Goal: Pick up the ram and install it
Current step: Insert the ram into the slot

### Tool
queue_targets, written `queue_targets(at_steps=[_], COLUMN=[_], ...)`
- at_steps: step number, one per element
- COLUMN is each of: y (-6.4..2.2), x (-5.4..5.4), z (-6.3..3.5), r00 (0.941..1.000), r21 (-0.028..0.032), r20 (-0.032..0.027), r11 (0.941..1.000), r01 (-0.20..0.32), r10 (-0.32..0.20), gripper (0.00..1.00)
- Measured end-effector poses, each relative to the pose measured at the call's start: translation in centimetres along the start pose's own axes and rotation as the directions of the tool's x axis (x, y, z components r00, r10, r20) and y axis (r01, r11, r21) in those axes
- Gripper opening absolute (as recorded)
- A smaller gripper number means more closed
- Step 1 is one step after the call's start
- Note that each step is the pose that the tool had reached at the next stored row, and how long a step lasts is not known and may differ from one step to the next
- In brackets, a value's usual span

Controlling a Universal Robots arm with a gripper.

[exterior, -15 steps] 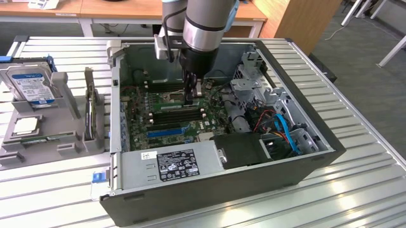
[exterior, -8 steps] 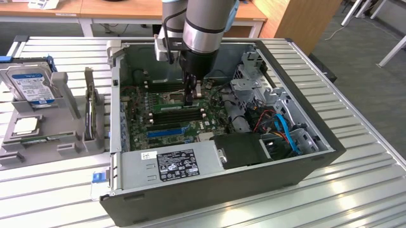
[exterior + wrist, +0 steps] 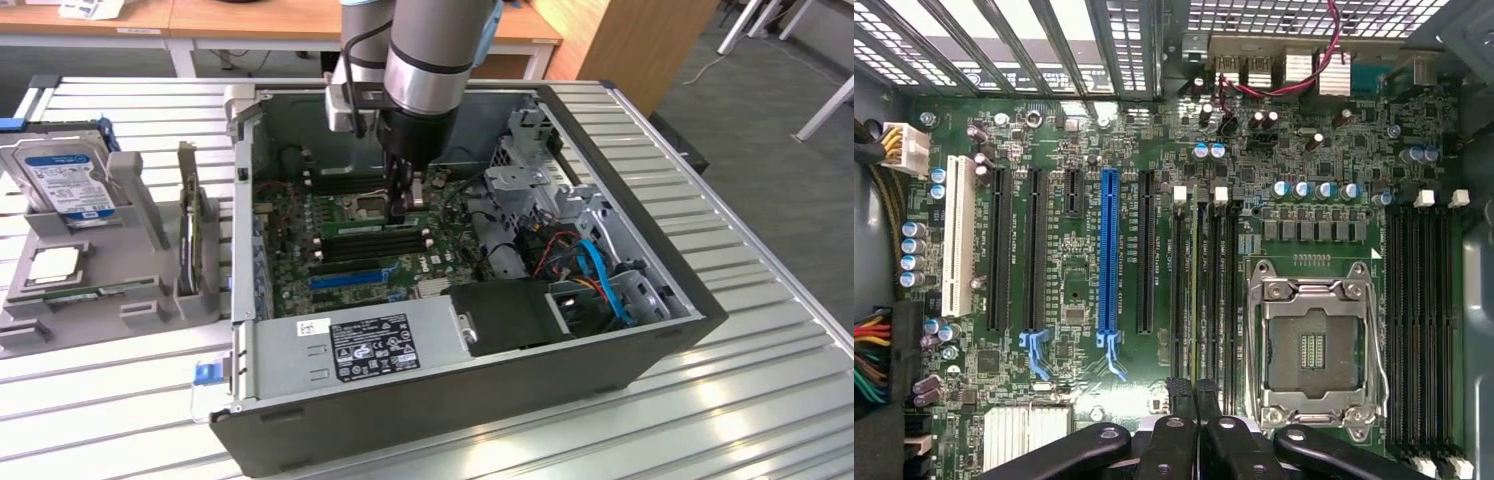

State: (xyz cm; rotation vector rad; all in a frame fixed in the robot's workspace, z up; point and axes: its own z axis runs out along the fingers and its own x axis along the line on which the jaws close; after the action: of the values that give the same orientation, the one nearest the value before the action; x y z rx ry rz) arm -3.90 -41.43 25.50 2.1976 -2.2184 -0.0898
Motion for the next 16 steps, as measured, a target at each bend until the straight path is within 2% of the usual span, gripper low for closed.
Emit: queue_targets(at_steps=[16], y=[-0.04], x=[0.02], z=[0.79], r00=[1.0], r21=[0.0], r20=[0.0], r11=[1.0], r01=[0.0], r10=[0.0], gripper=[0.12])
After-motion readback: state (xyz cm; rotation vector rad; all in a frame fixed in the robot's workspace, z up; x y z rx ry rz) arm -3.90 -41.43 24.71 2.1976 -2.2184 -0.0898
